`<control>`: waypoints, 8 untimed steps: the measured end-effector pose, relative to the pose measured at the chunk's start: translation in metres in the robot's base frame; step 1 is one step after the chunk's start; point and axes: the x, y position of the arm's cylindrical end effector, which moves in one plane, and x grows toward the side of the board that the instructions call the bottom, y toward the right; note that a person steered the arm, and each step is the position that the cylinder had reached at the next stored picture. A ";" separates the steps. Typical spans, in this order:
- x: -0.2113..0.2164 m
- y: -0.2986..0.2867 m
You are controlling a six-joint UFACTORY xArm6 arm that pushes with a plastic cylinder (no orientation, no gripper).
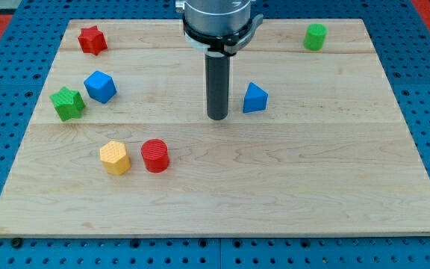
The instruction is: Move the blue triangle to the bottom of green circle
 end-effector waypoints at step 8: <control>-0.033 0.147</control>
